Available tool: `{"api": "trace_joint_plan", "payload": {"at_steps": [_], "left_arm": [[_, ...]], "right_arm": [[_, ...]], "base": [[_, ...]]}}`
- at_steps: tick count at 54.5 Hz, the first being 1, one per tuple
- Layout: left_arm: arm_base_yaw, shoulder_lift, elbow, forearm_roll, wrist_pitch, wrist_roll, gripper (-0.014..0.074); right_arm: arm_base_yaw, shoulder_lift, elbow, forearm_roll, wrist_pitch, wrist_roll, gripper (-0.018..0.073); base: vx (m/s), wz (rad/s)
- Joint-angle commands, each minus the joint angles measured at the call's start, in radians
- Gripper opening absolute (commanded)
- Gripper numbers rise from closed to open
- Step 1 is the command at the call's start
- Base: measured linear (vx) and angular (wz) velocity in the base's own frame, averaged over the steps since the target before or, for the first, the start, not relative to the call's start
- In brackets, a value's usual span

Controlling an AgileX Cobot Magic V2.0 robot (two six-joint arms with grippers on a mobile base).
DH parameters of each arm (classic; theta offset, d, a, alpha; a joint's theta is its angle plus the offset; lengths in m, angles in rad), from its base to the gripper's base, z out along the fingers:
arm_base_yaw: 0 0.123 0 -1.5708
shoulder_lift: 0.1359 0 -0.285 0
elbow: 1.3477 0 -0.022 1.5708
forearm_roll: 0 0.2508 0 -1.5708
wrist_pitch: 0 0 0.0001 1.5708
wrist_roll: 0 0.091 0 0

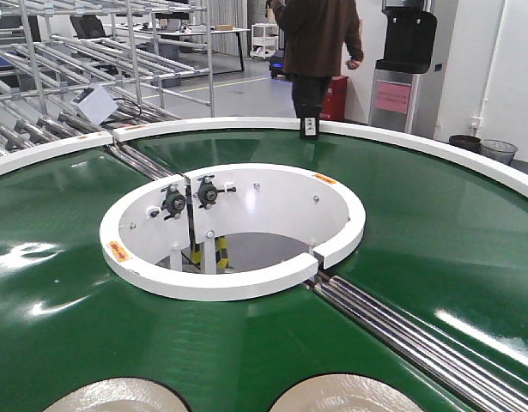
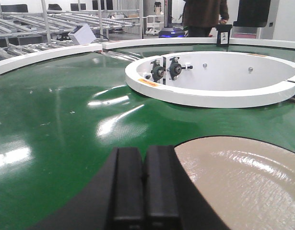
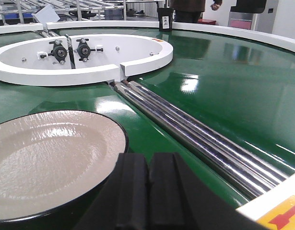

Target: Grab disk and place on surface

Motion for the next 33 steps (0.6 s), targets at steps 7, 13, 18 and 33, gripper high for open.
{"api": "trace_joint_plan", "payload": {"at_steps": [7,13,18,33], "left_arm": [[-0.008,-0.014,0.025,0.002,-0.085,-0.002,0.0001],[-0.008,-0.014,0.025,0.002,-0.085,-0.002,0.0001],[-0.008,-0.014,0.025,0.002,-0.085,-0.002,0.0001],[-0.008,-0.014,0.025,0.002,-0.085,-0.002,0.0001]], "right_arm": [[-0.003,-0.013,-0.005,-0.011,-0.084,0.001,-0.0009],[-0.003,-0.013,-0.005,-0.011,-0.084,0.001,-0.0009],[-0.003,-0.013,-0.005,-0.011,-0.084,0.001,-0.0009],[-0.003,-0.013,-0.005,-0.011,-0.084,0.001,-0.0009]], "base": [[0.0,0.0],[0.0,0.0],[0.0,0.0],[0.0,0.0]]}}
